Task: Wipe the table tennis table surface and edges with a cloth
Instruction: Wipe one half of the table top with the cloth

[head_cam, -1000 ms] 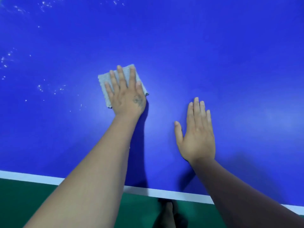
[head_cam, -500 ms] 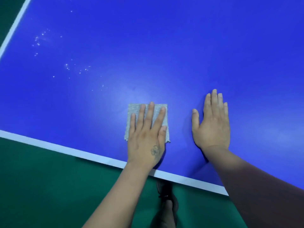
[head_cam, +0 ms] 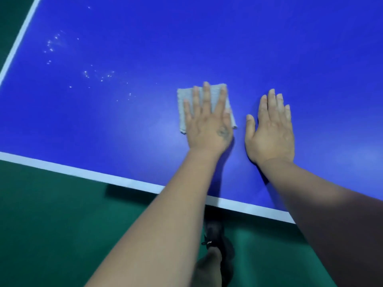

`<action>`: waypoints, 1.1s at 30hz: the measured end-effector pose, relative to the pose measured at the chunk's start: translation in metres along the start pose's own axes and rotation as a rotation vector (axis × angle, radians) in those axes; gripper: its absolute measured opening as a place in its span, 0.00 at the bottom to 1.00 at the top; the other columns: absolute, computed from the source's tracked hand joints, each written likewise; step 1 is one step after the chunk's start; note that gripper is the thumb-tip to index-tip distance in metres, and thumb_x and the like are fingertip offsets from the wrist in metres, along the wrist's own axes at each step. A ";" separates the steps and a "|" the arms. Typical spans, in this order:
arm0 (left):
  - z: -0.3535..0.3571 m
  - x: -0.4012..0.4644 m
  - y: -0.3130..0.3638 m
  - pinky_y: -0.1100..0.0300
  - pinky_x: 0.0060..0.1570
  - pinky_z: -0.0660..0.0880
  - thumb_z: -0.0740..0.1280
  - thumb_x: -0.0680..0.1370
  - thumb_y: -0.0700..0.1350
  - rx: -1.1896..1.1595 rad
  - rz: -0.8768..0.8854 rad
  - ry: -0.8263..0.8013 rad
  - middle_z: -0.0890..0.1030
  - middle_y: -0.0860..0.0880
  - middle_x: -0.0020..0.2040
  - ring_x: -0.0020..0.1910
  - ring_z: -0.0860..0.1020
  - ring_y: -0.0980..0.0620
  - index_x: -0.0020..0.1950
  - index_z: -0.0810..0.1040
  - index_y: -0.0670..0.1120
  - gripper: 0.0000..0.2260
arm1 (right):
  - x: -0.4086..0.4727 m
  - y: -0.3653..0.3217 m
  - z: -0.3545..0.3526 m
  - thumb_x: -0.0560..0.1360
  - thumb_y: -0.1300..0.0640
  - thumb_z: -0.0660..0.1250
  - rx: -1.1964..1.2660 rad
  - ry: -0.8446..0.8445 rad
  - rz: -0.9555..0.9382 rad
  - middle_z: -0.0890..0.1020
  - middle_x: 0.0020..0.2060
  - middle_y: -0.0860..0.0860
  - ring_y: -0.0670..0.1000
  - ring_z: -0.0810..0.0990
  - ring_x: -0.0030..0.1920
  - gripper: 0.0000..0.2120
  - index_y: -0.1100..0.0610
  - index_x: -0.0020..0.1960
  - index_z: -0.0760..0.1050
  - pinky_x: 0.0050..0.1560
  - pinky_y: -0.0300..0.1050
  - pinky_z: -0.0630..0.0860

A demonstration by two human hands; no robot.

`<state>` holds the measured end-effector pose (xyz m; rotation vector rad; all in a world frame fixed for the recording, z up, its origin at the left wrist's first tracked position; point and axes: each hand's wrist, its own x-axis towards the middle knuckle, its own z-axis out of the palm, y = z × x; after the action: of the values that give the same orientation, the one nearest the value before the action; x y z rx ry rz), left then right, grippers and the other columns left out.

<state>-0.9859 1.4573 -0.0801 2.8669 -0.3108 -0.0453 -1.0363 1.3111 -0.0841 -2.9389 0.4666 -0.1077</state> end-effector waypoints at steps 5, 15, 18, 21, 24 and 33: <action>0.001 -0.086 0.004 0.41 0.85 0.46 0.50 0.90 0.56 0.007 0.085 -0.013 0.51 0.48 0.89 0.88 0.46 0.46 0.88 0.54 0.57 0.25 | -0.001 0.000 -0.003 0.88 0.44 0.47 -0.005 -0.013 0.000 0.51 0.86 0.55 0.55 0.47 0.86 0.32 0.62 0.85 0.53 0.85 0.56 0.47; -0.039 -0.084 -0.116 0.41 0.85 0.43 0.42 0.88 0.59 0.055 -0.297 -0.048 0.48 0.49 0.89 0.87 0.45 0.45 0.88 0.49 0.58 0.27 | -0.002 0.001 -0.001 0.87 0.44 0.47 -0.017 -0.007 -0.001 0.51 0.86 0.56 0.56 0.48 0.86 0.32 0.63 0.85 0.52 0.85 0.57 0.48; -0.035 -0.044 -0.103 0.41 0.84 0.39 0.41 0.87 0.59 0.007 -0.370 -0.024 0.45 0.48 0.89 0.87 0.41 0.45 0.88 0.47 0.59 0.28 | -0.002 0.001 -0.002 0.87 0.44 0.47 -0.020 -0.010 0.001 0.51 0.86 0.56 0.55 0.47 0.86 0.32 0.62 0.85 0.52 0.85 0.56 0.48; -0.024 -0.021 -0.071 0.40 0.84 0.37 0.41 0.87 0.59 -0.010 -0.250 -0.052 0.43 0.48 0.89 0.87 0.39 0.44 0.88 0.46 0.59 0.28 | -0.003 0.000 -0.002 0.87 0.44 0.46 -0.014 -0.001 0.006 0.51 0.86 0.55 0.55 0.47 0.86 0.33 0.62 0.85 0.52 0.85 0.56 0.47; -0.013 -0.028 -0.042 0.40 0.84 0.40 0.43 0.87 0.59 0.010 -0.078 -0.061 0.46 0.48 0.89 0.87 0.42 0.44 0.88 0.50 0.59 0.27 | -0.003 0.000 -0.001 0.86 0.42 0.44 -0.023 -0.005 -0.006 0.50 0.86 0.55 0.54 0.47 0.86 0.34 0.61 0.86 0.52 0.85 0.55 0.47; -0.022 -0.151 -0.070 0.42 0.85 0.45 0.48 0.89 0.56 0.058 0.098 -0.076 0.49 0.49 0.89 0.88 0.44 0.46 0.88 0.53 0.57 0.25 | -0.006 -0.005 -0.007 0.88 0.45 0.48 -0.021 -0.015 -0.001 0.53 0.86 0.57 0.57 0.49 0.86 0.32 0.63 0.85 0.54 0.85 0.57 0.47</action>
<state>-1.1173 1.5614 -0.0760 2.9077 -0.4753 -0.1284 -1.0410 1.3161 -0.0770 -2.9587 0.4676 -0.0807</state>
